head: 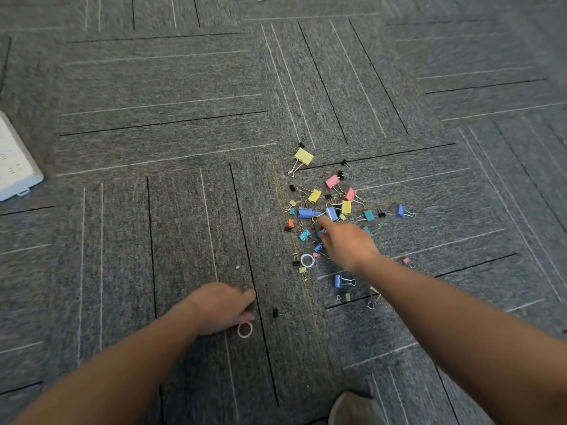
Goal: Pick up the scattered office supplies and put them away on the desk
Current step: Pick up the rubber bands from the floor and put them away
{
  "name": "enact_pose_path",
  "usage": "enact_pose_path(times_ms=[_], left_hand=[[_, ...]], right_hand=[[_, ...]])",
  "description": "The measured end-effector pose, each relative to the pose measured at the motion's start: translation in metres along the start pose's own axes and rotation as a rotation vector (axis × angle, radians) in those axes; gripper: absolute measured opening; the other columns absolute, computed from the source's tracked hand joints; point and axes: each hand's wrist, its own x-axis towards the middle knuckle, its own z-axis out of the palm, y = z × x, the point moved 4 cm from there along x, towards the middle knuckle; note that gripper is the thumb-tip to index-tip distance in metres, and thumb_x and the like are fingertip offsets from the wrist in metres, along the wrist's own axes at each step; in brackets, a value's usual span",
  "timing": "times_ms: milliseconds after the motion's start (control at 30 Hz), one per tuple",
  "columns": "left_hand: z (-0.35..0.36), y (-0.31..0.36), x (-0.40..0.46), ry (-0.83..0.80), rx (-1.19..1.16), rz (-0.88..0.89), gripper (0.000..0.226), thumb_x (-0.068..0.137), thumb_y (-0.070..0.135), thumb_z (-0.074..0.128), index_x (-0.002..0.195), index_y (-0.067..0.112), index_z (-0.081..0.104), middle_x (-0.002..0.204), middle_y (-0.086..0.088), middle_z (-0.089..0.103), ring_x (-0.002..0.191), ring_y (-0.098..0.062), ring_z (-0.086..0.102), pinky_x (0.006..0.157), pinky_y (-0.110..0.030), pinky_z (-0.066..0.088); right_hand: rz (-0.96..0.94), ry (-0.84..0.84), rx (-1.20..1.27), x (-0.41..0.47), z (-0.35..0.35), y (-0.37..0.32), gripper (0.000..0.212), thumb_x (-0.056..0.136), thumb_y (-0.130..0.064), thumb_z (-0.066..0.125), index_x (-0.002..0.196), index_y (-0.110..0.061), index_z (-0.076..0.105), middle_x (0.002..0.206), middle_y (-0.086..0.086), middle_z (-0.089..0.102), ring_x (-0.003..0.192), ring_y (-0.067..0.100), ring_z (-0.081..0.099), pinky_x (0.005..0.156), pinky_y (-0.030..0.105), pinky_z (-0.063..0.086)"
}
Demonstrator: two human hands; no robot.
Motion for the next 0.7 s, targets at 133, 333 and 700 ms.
enact_pose_path(times_ms=[133,333,700], left_hand=[[0.009,0.011,0.0,-0.132,0.06,0.133,0.039,0.097,0.046,0.039,0.119,0.014,0.038,0.097,-0.012,0.061,0.081,-0.031,0.06,0.067,-0.041,0.049],[0.001,0.008,0.0,-0.124,0.059,0.092,0.041,0.093,0.004,0.039,0.132,0.013,0.031,0.08,-0.009,0.055,0.067,-0.028,0.053,0.052,-0.037,0.038],[-0.083,-0.039,0.013,0.307,-0.213,-0.246,0.011,0.099,0.021,0.036,0.088,0.018,0.034,0.065,0.001,0.049,0.052,-0.011,0.043,0.044,-0.022,0.03]], right_hand=[[0.03,-0.025,0.015,-0.004,0.005,0.009,0.011,0.101,-0.025,0.04,0.108,-0.02,0.047,0.074,0.001,0.061,0.059,0.017,0.06,0.051,0.035,0.057],[0.04,-0.009,0.056,-0.005,0.004,0.012,0.014,0.102,-0.027,0.038,0.108,-0.021,0.05,0.074,-0.001,0.062,0.058,0.014,0.059,0.044,0.028,0.048],[-0.033,-0.045,-0.057,-0.002,-0.023,0.015,0.031,0.101,-0.041,0.035,0.088,-0.021,0.054,0.073,-0.005,0.059,0.063,0.011,0.059,0.05,0.024,0.047]])
